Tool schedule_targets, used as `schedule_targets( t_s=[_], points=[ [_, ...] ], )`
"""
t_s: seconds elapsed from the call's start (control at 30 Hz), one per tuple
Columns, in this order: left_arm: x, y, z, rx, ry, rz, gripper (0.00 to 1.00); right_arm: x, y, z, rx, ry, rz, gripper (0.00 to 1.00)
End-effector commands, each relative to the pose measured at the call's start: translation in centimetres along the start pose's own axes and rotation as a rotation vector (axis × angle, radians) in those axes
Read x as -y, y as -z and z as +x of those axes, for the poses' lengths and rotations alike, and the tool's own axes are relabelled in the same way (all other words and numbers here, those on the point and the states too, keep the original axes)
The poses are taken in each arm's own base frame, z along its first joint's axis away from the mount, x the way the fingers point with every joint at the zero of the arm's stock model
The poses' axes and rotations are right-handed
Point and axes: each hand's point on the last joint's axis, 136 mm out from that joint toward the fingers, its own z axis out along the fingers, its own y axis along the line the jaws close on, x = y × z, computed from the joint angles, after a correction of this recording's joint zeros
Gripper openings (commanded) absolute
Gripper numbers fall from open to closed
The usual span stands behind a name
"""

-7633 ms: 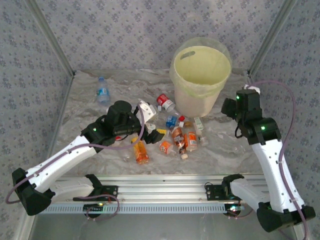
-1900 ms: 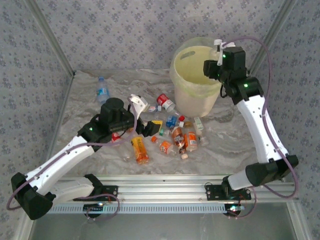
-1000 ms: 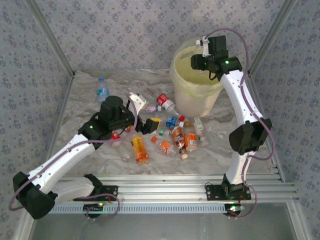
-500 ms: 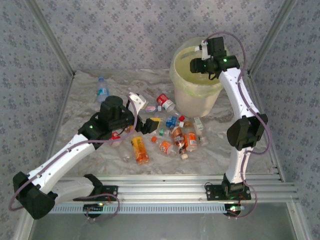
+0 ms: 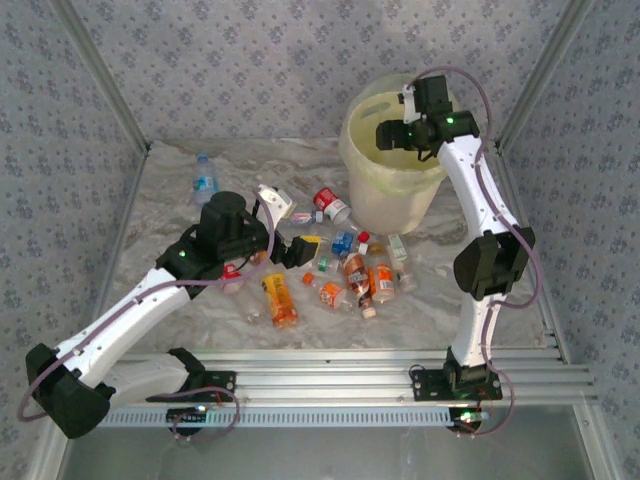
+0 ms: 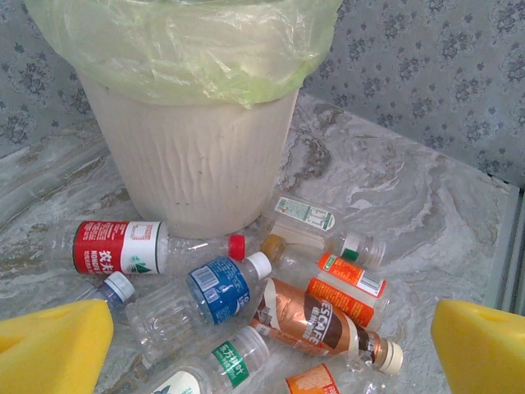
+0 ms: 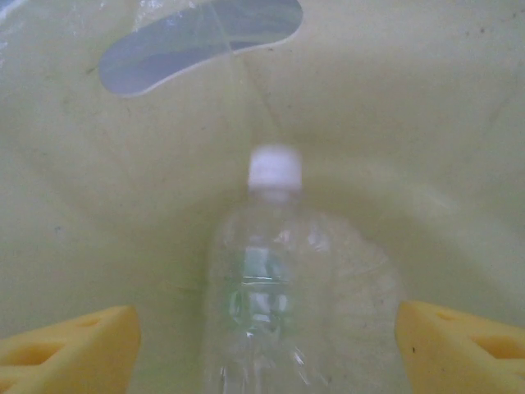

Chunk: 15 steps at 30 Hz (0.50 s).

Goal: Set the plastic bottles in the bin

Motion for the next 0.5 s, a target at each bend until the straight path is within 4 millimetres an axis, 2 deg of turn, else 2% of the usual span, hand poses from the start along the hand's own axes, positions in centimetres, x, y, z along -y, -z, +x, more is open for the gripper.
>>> schedule_targets(
  t_s=[0.0, 0.23, 0.47],
  points=[
    [-0.1, 0.5, -1.4, 0.038, -0.012, -0.004, 1.0, 0.0, 0.9, -0.6, 0.008, -0.007, -0.006, 0.85],
    [0.0, 0.6, -1.4, 0.039, -0.015, 0.001, 1.0, -0.1, 2.2, -1.2, 0.026, 0.004, -0.007, 0.9],
    [0.6, 1.1, -1.6, 0.037, -0.05, 0.026, 1.0, -0.4, 6.0, -2.4, 0.112, 0.049, 0.013, 0.9]
  ],
)
